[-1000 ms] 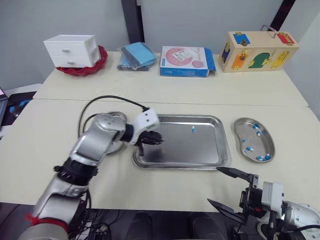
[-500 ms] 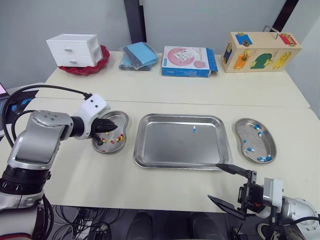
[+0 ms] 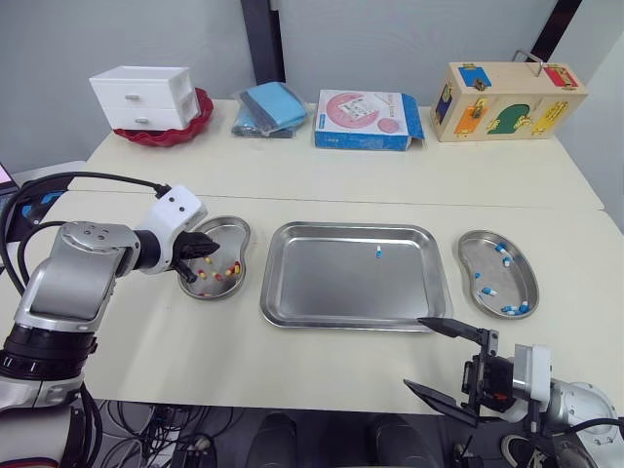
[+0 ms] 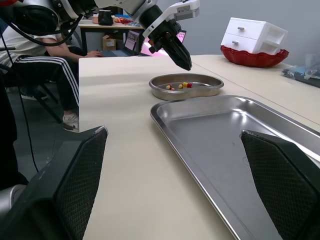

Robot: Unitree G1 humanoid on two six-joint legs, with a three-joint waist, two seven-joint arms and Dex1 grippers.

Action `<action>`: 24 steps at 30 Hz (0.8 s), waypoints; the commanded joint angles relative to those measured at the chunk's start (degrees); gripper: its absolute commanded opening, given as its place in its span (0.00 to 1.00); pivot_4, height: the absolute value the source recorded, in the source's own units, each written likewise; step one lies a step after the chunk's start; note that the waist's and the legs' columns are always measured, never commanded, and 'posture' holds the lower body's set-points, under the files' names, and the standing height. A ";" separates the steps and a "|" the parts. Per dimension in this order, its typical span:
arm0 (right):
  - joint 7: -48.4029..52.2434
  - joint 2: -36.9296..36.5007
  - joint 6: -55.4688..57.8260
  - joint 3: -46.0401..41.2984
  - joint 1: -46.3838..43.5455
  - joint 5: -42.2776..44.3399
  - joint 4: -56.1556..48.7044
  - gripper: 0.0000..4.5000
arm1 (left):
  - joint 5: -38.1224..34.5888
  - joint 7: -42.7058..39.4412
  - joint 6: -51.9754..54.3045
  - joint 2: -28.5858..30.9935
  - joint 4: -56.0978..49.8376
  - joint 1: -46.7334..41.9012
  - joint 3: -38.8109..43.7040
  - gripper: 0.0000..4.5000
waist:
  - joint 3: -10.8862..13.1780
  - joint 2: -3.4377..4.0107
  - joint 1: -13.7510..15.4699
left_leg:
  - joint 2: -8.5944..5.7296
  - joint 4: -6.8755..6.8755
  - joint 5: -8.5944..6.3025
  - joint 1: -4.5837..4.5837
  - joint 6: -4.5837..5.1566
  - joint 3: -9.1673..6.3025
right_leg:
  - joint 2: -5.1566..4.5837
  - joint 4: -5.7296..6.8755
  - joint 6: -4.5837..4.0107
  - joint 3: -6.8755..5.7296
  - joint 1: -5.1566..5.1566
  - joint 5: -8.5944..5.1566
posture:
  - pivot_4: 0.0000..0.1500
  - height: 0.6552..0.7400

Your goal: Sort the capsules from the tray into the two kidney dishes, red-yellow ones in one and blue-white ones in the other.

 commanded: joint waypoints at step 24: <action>-1.99 -1.20 1.82 -1.21 0.35 1.04 -2.31 1.00 | -1.51 -0.49 -2.44 1.25 0.62 1.40 0.21 0.99 | 0.00 0.00 -0.01 | 0.00 0.00 0.00 0.00 0.00 0.00 | 0.00 0.00 0.00 0.00 0.00 0.00 | 1.00 1.00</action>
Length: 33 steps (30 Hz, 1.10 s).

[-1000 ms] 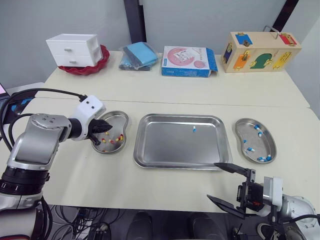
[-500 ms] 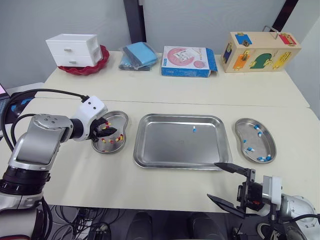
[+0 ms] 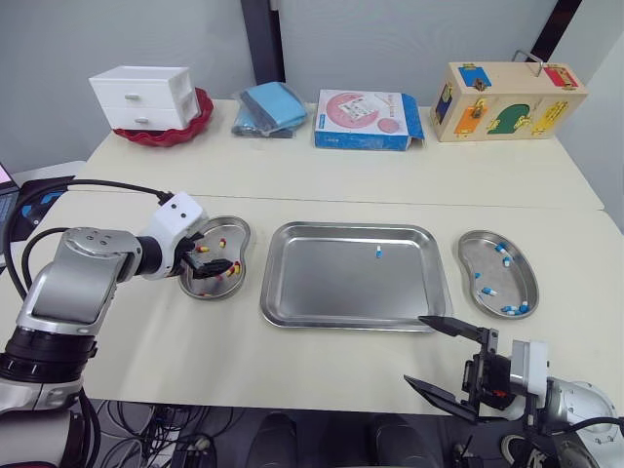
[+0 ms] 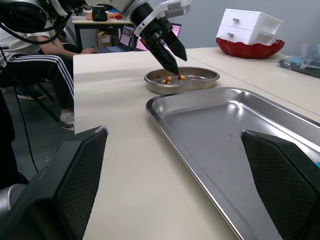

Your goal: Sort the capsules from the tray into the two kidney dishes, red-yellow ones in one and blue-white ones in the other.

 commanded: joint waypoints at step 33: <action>6.95 -28.15 32.75 -32.78 3.57 2.55 13.69 1.00 | -11.24 -12.89 -31.34 4.77 14.48 32.77 30.36 0.99 | 0.01 -0.22 -0.48 | 0.02 -0.12 -0.02 0.09 0.01 0.21 | -0.06 -0.08 -0.03 0.14 -0.02 -0.02 | 1.00 1.00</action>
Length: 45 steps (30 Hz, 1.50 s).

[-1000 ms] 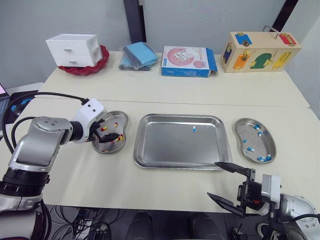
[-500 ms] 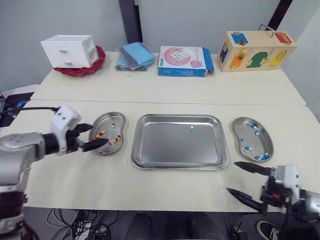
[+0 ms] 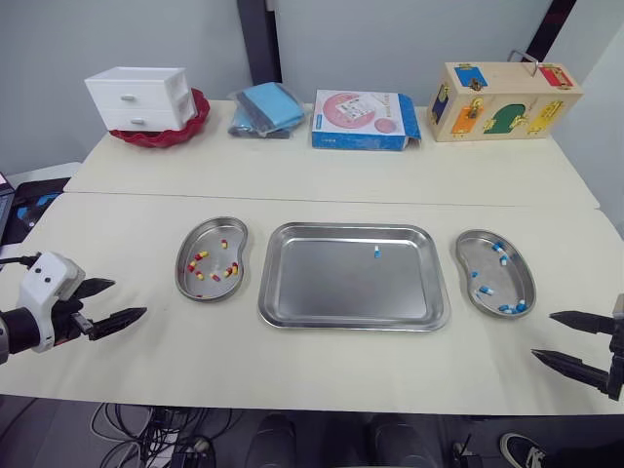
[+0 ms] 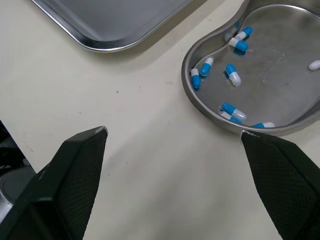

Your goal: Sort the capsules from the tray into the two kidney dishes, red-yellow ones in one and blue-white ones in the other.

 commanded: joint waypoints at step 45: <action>-56.68 38.88 39.98 47.86 -57.22 -14.87 -4.78 1.00 | -14.43 -1.50 -41.91 -40.91 -27.68 25.64 -13.34 0.99 | -0.09 0.01 -0.13 | 0.02 0.07 0.01 -0.62 -0.01 0.02 | 0.02 0.14 0.04 0.08 -0.79 0.06 | 1.00 1.00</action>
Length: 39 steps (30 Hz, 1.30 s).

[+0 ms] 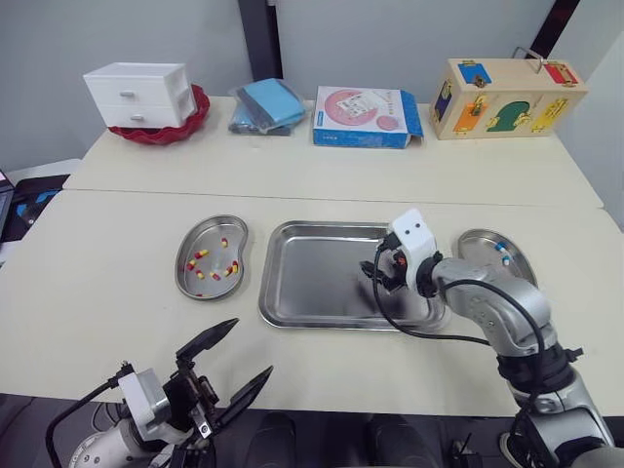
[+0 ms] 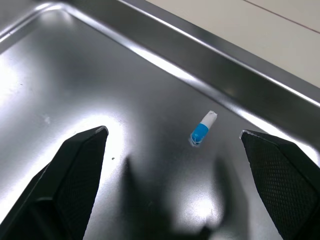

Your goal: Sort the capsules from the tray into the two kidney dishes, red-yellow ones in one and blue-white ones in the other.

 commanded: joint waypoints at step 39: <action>22.28 -17.45 -16.71 -23.82 16.35 -2.11 -8.02 0.00 | -6.40 -6.95 -2.46 7.16 -0.40 -4.85 -5.67 1.00 | 0.00 0.04 -0.68 | -0.02 -0.03 -0.01 -0.03 0.01 0.00 | 0.01 -0.06 -0.01 0.00 0.03 -0.02 | 1.00 1.00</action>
